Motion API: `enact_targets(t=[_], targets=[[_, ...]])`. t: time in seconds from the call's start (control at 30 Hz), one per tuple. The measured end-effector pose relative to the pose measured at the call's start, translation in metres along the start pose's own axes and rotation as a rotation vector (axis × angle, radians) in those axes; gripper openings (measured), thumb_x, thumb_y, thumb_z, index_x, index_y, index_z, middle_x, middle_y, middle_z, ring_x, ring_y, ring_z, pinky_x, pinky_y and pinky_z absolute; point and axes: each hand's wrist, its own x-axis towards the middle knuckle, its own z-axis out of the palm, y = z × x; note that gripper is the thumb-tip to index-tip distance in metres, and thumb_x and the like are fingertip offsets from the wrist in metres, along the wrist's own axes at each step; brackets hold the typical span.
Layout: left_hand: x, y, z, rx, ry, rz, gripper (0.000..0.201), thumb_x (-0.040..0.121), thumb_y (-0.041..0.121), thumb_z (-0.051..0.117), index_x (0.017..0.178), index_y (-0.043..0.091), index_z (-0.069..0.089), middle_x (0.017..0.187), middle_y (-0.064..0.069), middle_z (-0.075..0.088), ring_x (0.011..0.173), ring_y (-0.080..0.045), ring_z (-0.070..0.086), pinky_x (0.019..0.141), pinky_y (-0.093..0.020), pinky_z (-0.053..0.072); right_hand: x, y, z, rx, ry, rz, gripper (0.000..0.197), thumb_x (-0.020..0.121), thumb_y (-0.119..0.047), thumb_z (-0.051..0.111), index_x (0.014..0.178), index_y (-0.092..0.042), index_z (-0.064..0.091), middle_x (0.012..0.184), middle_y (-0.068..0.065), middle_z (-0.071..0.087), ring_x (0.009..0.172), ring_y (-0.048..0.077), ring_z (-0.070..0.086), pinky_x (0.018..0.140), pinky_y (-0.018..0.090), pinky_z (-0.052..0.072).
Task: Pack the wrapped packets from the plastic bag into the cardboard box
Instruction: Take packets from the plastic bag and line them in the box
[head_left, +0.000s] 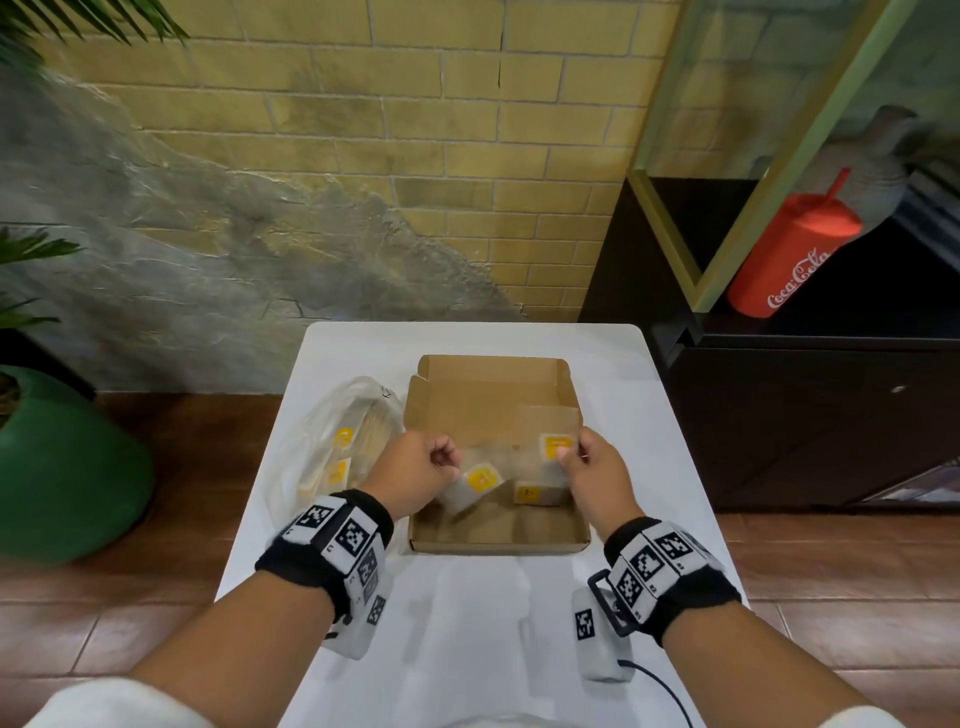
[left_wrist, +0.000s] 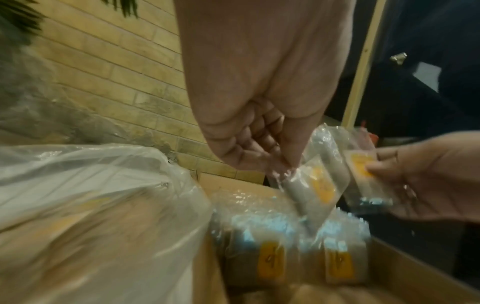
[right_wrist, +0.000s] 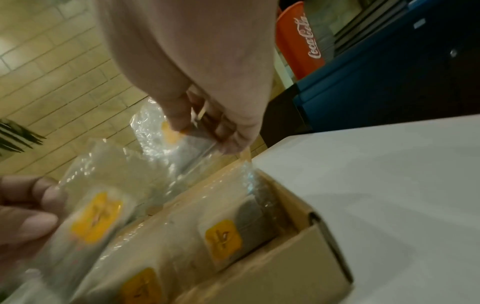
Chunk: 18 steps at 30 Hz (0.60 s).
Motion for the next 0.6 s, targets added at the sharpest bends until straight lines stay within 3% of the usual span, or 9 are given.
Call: enact_targets(t=[0.1, 0.2, 0.33, 0.43, 0.5, 0.57, 0.6], targets=[[-0.001, -0.005, 0.007, 0.265, -0.078, 0.021, 0.019, 0.081, 0.003, 0.057, 0.074, 0.018, 0.064, 0.073, 0.006, 0.059, 0.072, -0.011, 0.055, 0.058, -0.012, 0.038, -0.002, 0.003, -0.011, -0.121, 0.024, -0.111, 0.015, 0.094, -0.012, 0.047, 0.094, -0.004, 0.058, 0.096, 0.013, 0.06, 0.091, 0.029, 0.056, 0.082, 0.037, 0.045], [-0.001, -0.015, 0.015, 0.54, -0.103, 0.001, 0.023, 0.085, 0.007, 0.048, 0.093, 0.019, 0.066, 0.093, -0.001, 0.064, 0.089, -0.02, 0.059, 0.072, -0.023, 0.042, -0.006, 0.008, -0.008, -0.423, -0.179, -0.252, 0.02, 0.094, -0.012, 0.046, 0.103, -0.009, 0.063, 0.106, 0.006, 0.057, 0.1, 0.022, 0.052, 0.089, 0.031, 0.04], [0.0, -0.022, 0.019, 0.737, -0.071, -0.023, 0.027, 0.084, 0.008, 0.044, 0.093, 0.027, 0.061, 0.097, -0.003, 0.056, 0.082, -0.022, 0.05, 0.078, -0.029, 0.04, -0.013, 0.019, 0.002, -0.878, -0.374, -0.381, 0.026, 0.093, -0.009, 0.041, 0.112, -0.01, 0.06, 0.11, 0.01, 0.053, 0.103, 0.029, 0.053, 0.081, 0.031, 0.039], [0.0, -0.021, 0.022, 0.798, 0.005, 0.053, 0.028, 0.083, 0.005, 0.045, 0.096, 0.026, 0.056, 0.101, 0.001, 0.059, 0.1, -0.021, 0.048, 0.08, -0.031, 0.032, -0.011, 0.023, 0.003, -1.067, -0.377, -0.355, 0.027, 0.09, -0.004, 0.042, 0.111, -0.01, 0.056, 0.11, 0.01, 0.052, 0.101, 0.03, 0.054, 0.077, 0.032, 0.037], [-0.001, -0.021, 0.023, 0.796, 0.083, 0.115, 0.033, 0.083, 0.004, 0.046, 0.107, 0.023, 0.055, 0.111, 0.003, 0.057, 0.107, -0.022, 0.047, 0.083, -0.032, 0.033, -0.01, 0.019, 0.004, -1.129, -0.284, -0.391, 0.024, 0.078, -0.001, 0.056, 0.099, -0.01, 0.061, 0.1, 0.009, 0.058, 0.09, 0.03, 0.058, 0.072, 0.031, 0.041], [-0.003, -0.018, 0.023, 0.738, 0.125, 0.155, 0.031, 0.082, 0.003, 0.046, 0.108, 0.017, 0.057, 0.11, -0.001, 0.057, 0.105, -0.025, 0.049, 0.08, -0.032, 0.034, -0.009, 0.013, 0.004, -1.158, -0.216, -0.412, 0.032, 0.044, -0.001, 0.077, 0.07, -0.014, 0.062, 0.072, 0.005, 0.059, 0.059, 0.025, 0.058, 0.052, 0.027, 0.042], [-0.004, -0.017, 0.025, 0.701, 0.094, 0.173, 0.027, 0.082, 0.003, 0.046, 0.104, 0.013, 0.058, 0.107, -0.005, 0.058, 0.102, -0.027, 0.051, 0.077, -0.032, 0.035, -0.007, 0.014, 0.004, -1.149, -0.173, -0.461, 0.04, 0.031, -0.001, 0.079, 0.062, -0.016, 0.059, 0.064, 0.002, 0.056, 0.049, 0.022, 0.054, 0.044, 0.025, 0.038]])
